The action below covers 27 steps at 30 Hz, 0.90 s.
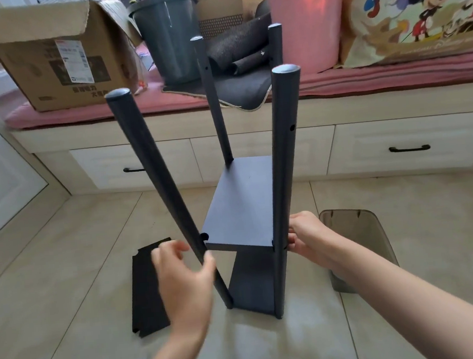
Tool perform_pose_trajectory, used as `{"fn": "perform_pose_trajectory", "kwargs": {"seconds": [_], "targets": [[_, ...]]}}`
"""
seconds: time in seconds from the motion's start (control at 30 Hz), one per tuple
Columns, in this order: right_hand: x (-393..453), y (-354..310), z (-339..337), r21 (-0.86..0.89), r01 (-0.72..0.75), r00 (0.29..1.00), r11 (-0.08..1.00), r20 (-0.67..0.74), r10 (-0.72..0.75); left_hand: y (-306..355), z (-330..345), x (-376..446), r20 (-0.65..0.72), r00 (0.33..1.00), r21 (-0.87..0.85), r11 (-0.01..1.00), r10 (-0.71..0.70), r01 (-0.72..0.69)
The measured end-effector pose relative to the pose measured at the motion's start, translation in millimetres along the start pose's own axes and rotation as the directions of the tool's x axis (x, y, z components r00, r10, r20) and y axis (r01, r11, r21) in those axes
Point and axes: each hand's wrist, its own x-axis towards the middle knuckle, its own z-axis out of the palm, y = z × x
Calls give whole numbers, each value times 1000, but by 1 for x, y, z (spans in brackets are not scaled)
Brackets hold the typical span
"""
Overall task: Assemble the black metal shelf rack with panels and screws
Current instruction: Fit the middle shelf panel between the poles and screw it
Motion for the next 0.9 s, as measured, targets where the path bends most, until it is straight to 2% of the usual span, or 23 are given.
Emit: {"fn": "perform_pose_trajectory", "kwargs": {"seconds": [0.03,0.1,0.13,0.17,0.23,0.27,0.37,0.43,0.57,0.7,0.9], "targets": [[1,1,-1,12,8,1000,1000,9,-8,9,6,-13,46,988,-62,988,147,-144],[1,2,-4,24,24,999,999,28,-25,28,24,-25,245,887,-115,921,390,-373],[0,2,-5,17,32,999,999,40,-32,37,34,-24,372,828,-114,906,420,-408],[-1,2,-6,6,35,998,999,46,-35,44,43,-21,489,782,-94,915,386,-393],[-5,1,-8,0,32,998,999,63,-32,51,56,-11,618,746,-11,951,249,-308],[-7,0,-9,5,29,996,1000,79,-30,51,60,-5,640,735,23,950,225,-311],[-9,-2,-12,21,33,992,999,123,-35,44,65,5,696,656,56,888,293,-456],[-7,-1,-14,14,40,990,999,138,-42,39,65,9,724,620,66,864,302,-499],[-7,0,-13,30,25,983,999,181,-30,31,63,10,712,609,49,841,349,-539],[-10,3,-11,107,-5,973,994,228,-20,24,62,12,692,614,59,819,378,-571],[-8,4,-11,204,-48,963,978,268,-8,18,64,13,679,589,53,771,438,-634]]}}
